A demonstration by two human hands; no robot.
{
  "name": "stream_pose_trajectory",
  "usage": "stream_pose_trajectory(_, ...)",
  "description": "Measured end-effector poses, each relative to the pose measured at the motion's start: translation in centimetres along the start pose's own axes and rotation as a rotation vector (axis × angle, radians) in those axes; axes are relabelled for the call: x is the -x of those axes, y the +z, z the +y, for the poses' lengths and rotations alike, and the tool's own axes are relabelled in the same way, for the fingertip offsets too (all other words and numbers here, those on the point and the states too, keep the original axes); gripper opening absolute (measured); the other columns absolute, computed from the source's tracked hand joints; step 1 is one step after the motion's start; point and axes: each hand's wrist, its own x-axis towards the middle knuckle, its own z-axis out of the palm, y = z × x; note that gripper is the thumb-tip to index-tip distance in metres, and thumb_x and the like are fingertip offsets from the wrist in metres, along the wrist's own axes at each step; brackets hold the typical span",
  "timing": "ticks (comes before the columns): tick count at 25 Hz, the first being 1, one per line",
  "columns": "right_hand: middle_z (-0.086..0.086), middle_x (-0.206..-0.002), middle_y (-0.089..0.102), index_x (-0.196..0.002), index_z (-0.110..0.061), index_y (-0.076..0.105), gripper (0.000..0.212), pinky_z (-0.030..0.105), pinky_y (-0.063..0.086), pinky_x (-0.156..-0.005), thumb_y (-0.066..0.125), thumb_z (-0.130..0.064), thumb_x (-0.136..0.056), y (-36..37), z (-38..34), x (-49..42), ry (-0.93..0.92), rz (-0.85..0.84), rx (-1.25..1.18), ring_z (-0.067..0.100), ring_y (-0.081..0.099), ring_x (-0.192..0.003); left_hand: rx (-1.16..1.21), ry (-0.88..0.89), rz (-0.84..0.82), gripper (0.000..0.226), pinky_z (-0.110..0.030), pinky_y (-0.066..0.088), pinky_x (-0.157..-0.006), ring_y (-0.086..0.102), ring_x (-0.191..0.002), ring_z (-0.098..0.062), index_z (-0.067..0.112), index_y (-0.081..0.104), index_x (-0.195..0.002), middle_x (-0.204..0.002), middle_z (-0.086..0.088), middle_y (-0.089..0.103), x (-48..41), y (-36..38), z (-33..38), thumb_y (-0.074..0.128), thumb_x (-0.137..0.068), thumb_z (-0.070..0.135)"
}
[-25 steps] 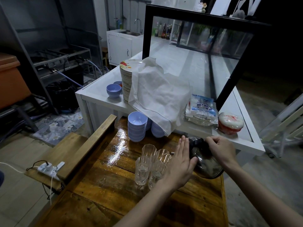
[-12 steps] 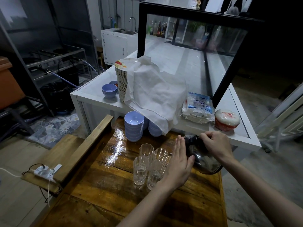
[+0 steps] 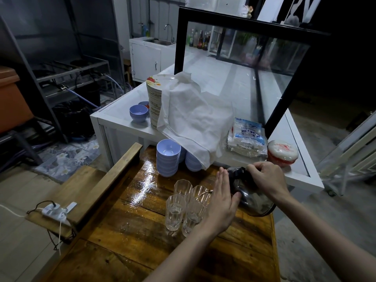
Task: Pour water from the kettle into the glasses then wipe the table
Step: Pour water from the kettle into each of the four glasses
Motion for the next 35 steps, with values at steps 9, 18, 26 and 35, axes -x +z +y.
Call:
stream_pose_trajectory(9,-0.004,-0.057,0.064,-0.058,-0.019,0.071,0.033,0.028,0.04,-0.055,0.061,-0.023,-0.09,0.0,-0.9,0.0,-0.01,0.045,0.025,0.017,0.062,-0.058,0.009,0.02,0.026,0.068,-0.023,-0.008,-0.119,-0.024,-0.143,-0.002,0.018,-0.015,-0.151,-0.158,0.006,-0.025,0.0,-0.5,-0.2,0.029,-0.103,0.039)
stream_pose_trajectory(18,0.001,-0.057,0.067,-0.066,-0.015,0.077,0.026,0.045,0.054,-0.067,0.066,-0.028,-0.084,0.2,-1.3,-0.2,-0.144,0.088,0.104,0.021,0.064,-0.059,0.011,0.027,0.042,0.069,-0.021,-0.009,-0.118,-0.024,-0.143,-0.001,0.017,-0.015,-0.151,-0.158,0.004,-0.024,0.2,-0.8,-0.3,0.029,-0.103,0.039)
stream_pose_trajectory(26,0.004,-0.059,0.071,-0.066,-0.013,0.078,0.03,0.047,0.054,-0.066,0.063,-0.033,-0.082,0.0,-1.3,-0.4,-0.192,0.082,0.135,0.019,0.064,-0.056,0.04,0.027,0.046,0.07,-0.02,-0.009,-0.118,-0.026,-0.142,0.001,0.021,-0.02,-0.148,-0.155,0.009,-0.03,0.5,-0.7,-0.1,0.028,-0.103,0.042)
stream_pose_trajectory(35,0.002,-0.057,0.07,-0.065,-0.013,0.078,0.024,0.044,0.055,-0.061,0.068,-0.027,-0.082,-0.2,-0.8,-0.5,-0.195,0.09,0.143,0.015,0.062,-0.053,0.049,0.017,0.03,0.07,-0.022,-0.009,-0.118,-0.026,-0.142,0.0,0.021,-0.019,-0.149,-0.155,0.011,-0.031,0.3,-0.3,0.1,0.028,-0.103,0.042)
